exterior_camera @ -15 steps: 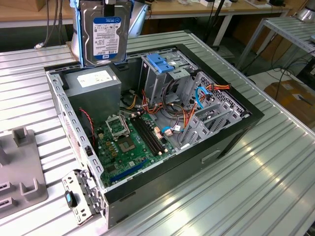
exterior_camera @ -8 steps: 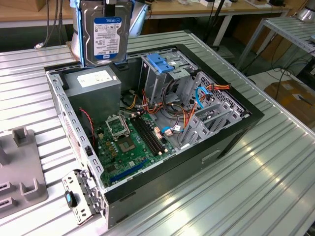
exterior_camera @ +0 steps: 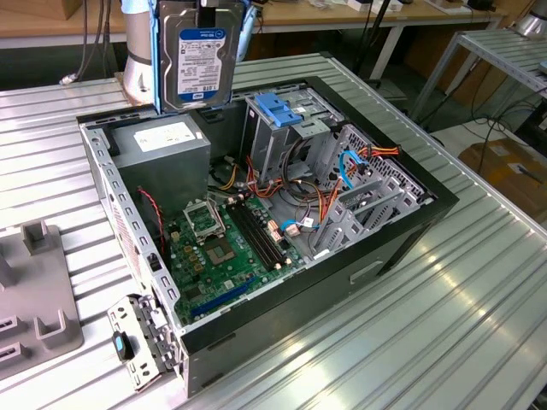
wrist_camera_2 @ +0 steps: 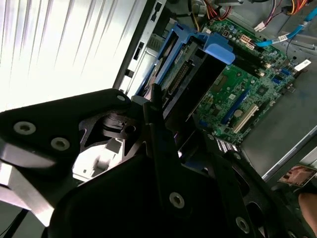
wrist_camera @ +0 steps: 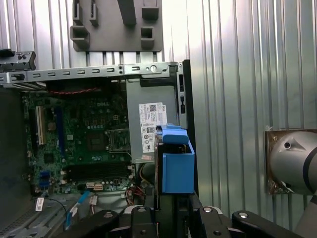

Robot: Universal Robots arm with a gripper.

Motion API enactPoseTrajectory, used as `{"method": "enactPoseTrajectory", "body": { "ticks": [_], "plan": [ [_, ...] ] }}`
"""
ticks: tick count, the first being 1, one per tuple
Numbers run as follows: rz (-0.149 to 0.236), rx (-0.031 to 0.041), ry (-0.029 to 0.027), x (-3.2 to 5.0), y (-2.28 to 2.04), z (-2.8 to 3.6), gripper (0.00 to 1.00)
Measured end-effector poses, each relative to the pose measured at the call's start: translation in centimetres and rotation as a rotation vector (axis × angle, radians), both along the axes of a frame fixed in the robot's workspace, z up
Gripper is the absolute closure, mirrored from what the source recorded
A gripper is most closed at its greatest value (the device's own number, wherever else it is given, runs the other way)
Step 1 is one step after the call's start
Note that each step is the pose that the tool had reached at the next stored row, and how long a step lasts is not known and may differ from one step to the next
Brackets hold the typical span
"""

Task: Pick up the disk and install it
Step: 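Pick up the disk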

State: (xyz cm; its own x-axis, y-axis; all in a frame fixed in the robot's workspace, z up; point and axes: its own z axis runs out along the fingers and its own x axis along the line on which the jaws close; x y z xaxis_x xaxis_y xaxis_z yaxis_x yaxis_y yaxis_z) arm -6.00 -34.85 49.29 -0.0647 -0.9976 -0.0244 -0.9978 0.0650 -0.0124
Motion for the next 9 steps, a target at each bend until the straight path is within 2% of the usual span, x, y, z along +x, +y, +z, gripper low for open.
{"method": "enactPoseTrajectory", "body": {
  "ticks": [3, 9],
  "plan": [
    [0.000, -0.0001, 0.0000, 1.02, 0.00, 0.00, 0.65],
    [0.000, 0.0000, 0.0000, 2.26, 0.00, 0.00, 0.65]
  ]
}}
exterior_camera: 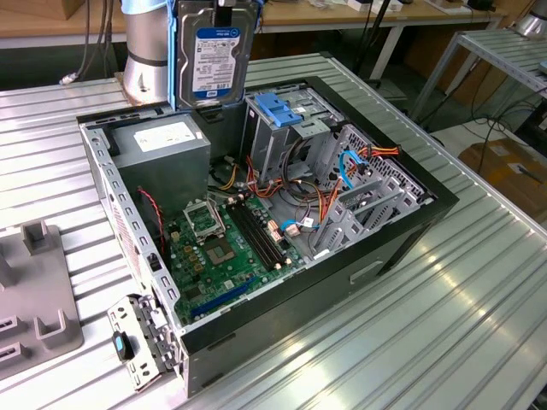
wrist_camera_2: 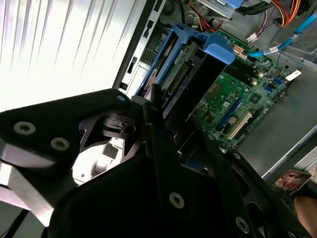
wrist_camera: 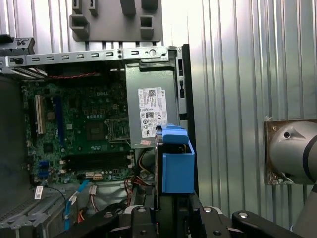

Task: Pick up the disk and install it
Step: 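Pick up the disk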

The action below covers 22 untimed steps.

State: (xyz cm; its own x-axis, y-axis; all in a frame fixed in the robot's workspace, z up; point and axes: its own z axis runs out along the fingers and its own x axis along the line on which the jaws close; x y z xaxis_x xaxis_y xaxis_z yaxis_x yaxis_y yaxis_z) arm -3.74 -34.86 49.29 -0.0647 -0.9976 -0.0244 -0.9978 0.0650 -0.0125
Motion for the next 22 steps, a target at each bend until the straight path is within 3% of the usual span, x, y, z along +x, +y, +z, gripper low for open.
{"method": "enactPoseTrajectory", "body": {
  "ticks": [22],
  "plan": [
    [0.000, 0.0000, 0.0000, 3.68, 0.00, 0.00, 0.65]
  ]
}}
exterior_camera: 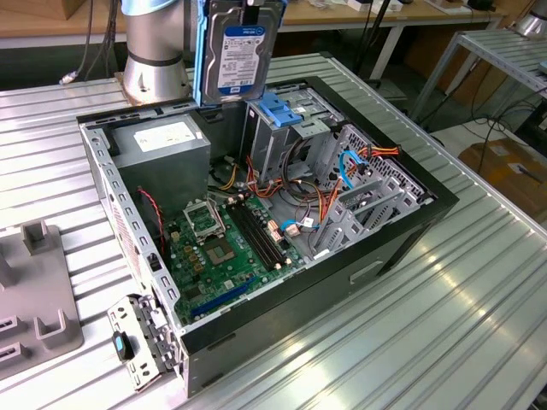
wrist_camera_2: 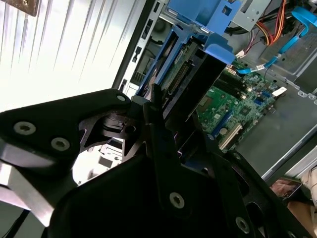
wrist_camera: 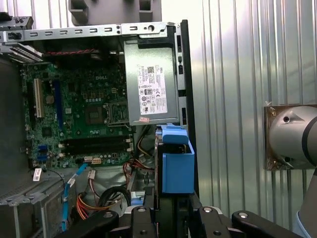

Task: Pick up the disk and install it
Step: 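Pick up the disk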

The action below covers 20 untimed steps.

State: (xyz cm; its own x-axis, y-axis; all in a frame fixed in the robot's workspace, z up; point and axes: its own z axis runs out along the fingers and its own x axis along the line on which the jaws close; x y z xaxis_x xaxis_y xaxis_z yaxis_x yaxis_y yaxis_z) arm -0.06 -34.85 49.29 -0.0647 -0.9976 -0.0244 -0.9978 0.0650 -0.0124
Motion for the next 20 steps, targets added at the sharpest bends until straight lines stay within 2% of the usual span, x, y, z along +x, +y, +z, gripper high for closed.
{"method": "enactPoseTrajectory", "body": {
  "ticks": [6, 20],
  "plan": [
    [0.000, 0.0000, 0.0000, 1.04, 0.00, 0.00, 0.65],
    [0.000, 0.0000, 0.0000, 4.68, 0.00, 0.00, 0.65]
  ]
}}
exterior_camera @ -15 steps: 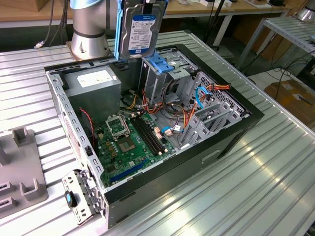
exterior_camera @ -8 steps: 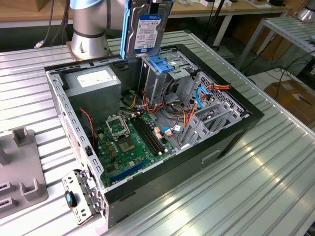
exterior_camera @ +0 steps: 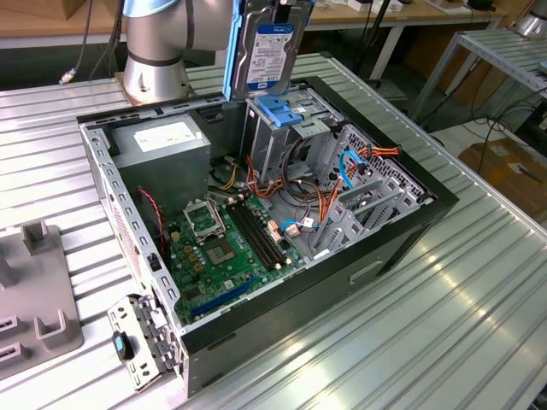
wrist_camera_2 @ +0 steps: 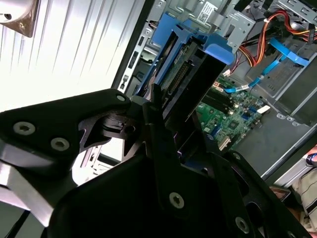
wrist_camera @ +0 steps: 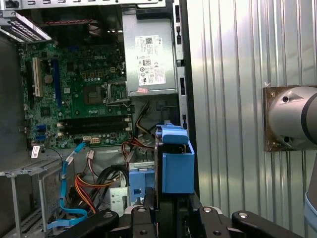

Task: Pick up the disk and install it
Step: 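Pick up the disk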

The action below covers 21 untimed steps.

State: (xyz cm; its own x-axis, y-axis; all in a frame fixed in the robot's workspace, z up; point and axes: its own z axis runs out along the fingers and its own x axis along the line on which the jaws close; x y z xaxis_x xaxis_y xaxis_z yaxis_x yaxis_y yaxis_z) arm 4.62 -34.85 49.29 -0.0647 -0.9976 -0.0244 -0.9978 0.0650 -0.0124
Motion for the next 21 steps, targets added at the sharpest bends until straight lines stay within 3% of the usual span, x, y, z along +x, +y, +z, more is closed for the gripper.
{"method": "enactPoseTrajectory", "body": {
  "ticks": [2, 16, 21],
  "plan": [
    [0.000, -0.0001, 0.0000, 0.56, 0.00, 0.00, 0.65],
    [0.000, 0.0000, 0.0000, 0.65, 0.00, 0.00, 0.65],
    [0.000, 0.0001, 0.0000, 1.22, 0.00, 0.00, 0.65]
  ]
}}
